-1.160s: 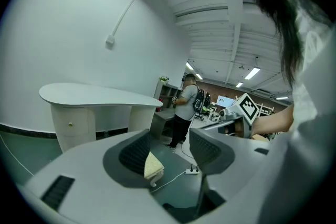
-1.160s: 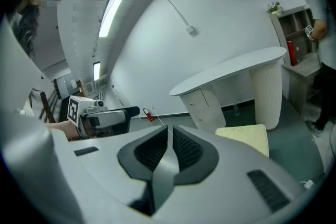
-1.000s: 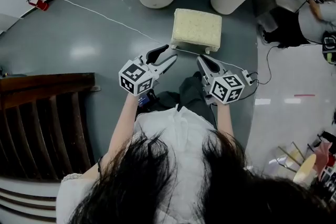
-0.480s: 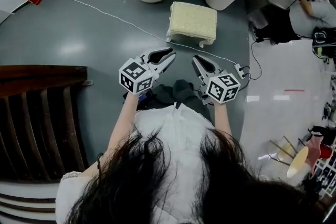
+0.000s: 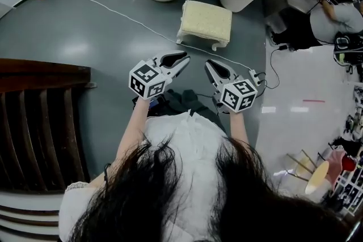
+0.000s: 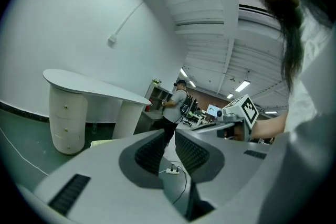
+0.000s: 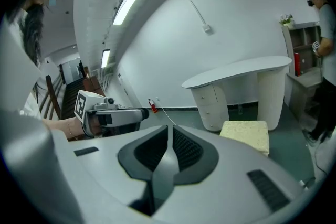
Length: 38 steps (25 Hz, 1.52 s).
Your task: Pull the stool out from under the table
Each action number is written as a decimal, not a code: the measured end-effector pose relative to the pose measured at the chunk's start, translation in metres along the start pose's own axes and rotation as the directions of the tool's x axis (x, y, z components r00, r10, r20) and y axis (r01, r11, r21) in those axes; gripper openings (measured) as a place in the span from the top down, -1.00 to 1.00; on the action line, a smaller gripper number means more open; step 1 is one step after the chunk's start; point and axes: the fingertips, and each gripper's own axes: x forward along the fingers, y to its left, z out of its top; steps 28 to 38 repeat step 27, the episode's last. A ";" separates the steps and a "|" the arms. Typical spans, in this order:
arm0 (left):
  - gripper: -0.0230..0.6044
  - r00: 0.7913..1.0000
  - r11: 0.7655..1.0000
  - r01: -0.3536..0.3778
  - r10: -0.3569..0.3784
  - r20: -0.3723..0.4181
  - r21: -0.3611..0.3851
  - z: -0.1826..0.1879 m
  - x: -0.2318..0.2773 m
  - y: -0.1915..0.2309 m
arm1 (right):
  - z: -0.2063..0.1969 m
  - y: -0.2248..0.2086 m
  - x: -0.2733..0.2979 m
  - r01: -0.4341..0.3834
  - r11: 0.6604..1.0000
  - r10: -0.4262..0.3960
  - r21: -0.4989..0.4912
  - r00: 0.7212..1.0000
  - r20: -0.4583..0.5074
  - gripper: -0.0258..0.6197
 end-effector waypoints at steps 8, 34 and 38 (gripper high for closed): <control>0.68 0.999 1.000 0.004 -0.003 -0.035 0.025 -0.002 0.017 -0.025 | -0.006 -0.007 -0.021 -0.023 1.000 0.023 -0.001 1.000 0.001 0.77; 0.68 0.996 0.999 -0.013 0.017 -0.090 0.045 -0.010 0.057 -0.061 | -0.007 -0.047 -0.067 -0.031 0.999 0.030 0.031 0.999 0.042 0.77; 0.68 0.996 0.999 -0.013 0.017 -0.090 0.045 -0.010 0.057 -0.061 | -0.007 -0.047 -0.067 -0.031 0.999 0.030 0.031 0.999 0.042 0.77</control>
